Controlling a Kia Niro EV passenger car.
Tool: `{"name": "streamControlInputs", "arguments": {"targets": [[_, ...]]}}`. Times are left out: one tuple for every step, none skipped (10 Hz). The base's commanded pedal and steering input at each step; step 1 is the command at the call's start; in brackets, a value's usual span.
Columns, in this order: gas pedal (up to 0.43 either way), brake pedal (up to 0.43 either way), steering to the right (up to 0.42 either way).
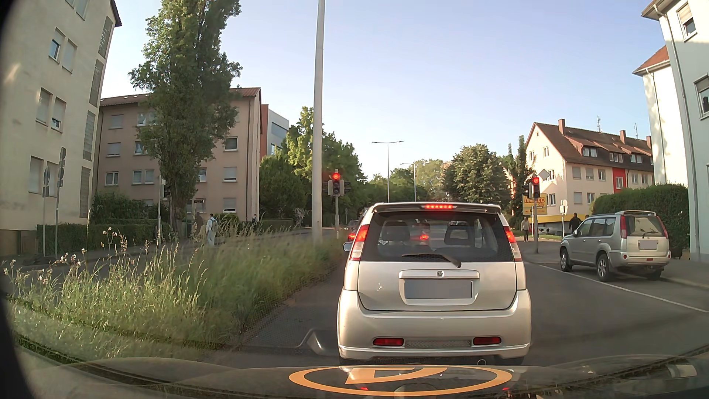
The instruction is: Follow the waypoints while adhering to traffic rules and regulations
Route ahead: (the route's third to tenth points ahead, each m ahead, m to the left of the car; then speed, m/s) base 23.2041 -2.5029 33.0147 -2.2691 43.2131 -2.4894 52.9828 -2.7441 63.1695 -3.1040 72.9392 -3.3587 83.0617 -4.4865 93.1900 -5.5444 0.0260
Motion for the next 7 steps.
{"name": "streamControlInputs", "arguments": {"targets": [[0.0,0.195,0.001],[0.0,0.201,0.001],[0.0,0.201,0.001],[0.0,0.207,0.001],[0.0,0.201,0.001],[0.0,0.201,0.001],[0.0,0.201,0.001]]}}
